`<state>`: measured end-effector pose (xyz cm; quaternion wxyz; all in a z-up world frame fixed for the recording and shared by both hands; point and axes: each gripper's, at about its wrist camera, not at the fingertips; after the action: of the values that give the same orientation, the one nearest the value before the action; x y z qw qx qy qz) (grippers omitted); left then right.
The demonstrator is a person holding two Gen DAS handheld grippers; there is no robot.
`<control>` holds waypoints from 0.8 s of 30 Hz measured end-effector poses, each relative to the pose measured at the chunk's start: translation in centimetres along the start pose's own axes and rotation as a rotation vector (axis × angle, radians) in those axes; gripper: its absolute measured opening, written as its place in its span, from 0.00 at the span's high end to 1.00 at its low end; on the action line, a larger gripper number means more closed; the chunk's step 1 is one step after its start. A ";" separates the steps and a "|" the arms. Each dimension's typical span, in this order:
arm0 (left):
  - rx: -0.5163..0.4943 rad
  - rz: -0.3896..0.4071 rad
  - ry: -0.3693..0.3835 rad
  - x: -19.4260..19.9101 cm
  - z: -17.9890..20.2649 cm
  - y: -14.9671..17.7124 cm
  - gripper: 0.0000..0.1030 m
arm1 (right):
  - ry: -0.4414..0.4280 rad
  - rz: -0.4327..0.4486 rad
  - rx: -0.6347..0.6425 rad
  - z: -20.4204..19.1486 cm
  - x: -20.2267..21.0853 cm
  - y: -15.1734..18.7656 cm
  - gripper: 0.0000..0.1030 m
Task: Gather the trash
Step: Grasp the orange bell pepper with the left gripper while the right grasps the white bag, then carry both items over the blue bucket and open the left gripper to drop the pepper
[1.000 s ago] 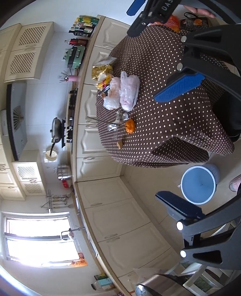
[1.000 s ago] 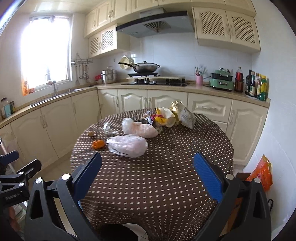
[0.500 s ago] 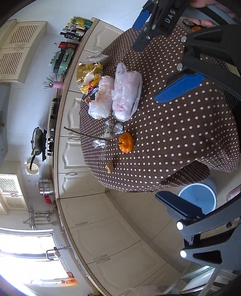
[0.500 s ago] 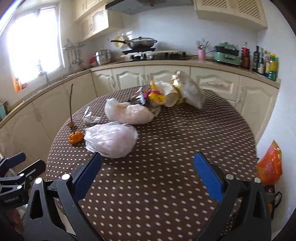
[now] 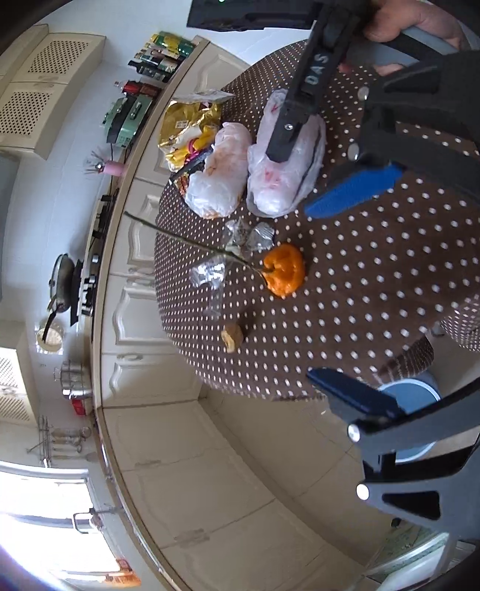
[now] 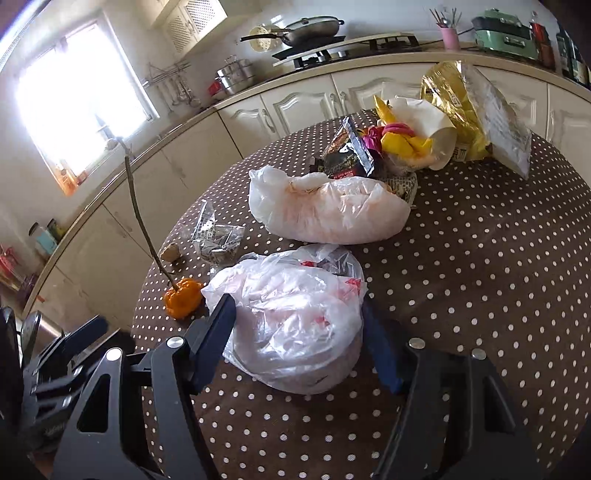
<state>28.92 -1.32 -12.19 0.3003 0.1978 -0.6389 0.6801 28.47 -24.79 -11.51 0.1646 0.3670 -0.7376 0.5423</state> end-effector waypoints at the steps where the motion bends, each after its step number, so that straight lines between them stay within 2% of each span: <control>1: -0.001 -0.005 0.017 -0.7 0.1 -0.4 0.27 | -0.002 0.005 0.004 -0.1 0.3 0.0 0.41; 7: -0.021 -0.056 0.043 -4.7 1.1 -1.7 0.39 | 0.017 0.058 0.016 0.1 1.8 0.7 0.49; 11: -0.038 -0.086 0.002 -6.8 1.6 -2.2 0.48 | 0.025 0.067 0.027 0.0 1.9 1.0 0.50; 13: -0.062 -0.087 -0.016 -7.1 2.0 -2.4 0.62 | 0.024 0.067 0.028 -0.1 2.1 1.2 0.51; 14: -0.070 -0.086 -0.023 -7.3 2.0 -2.4 0.63 | 0.025 0.068 0.029 -0.1 2.0 1.2 0.51; 16: -0.072 -0.081 -0.016 -7.2 2.1 -2.3 0.68 | 0.028 0.071 0.031 -0.1 2.0 1.2 0.52; 24: -0.012 -0.006 0.074 -2.1 1.3 -0.5 0.70 | 0.017 0.097 0.037 -1.3 3.6 2.4 0.56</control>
<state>30.67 -2.94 -13.05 0.3270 0.1726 -0.6306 0.6823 24.09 -24.59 -10.40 0.1375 0.3291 -0.7430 0.5664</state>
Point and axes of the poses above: each gripper's, at about its wrist camera, not at the fingertips, and x roughly against the way its jaws point, z to its right, y to its underside, and after that the axes turned 1 degree about z, right-handed
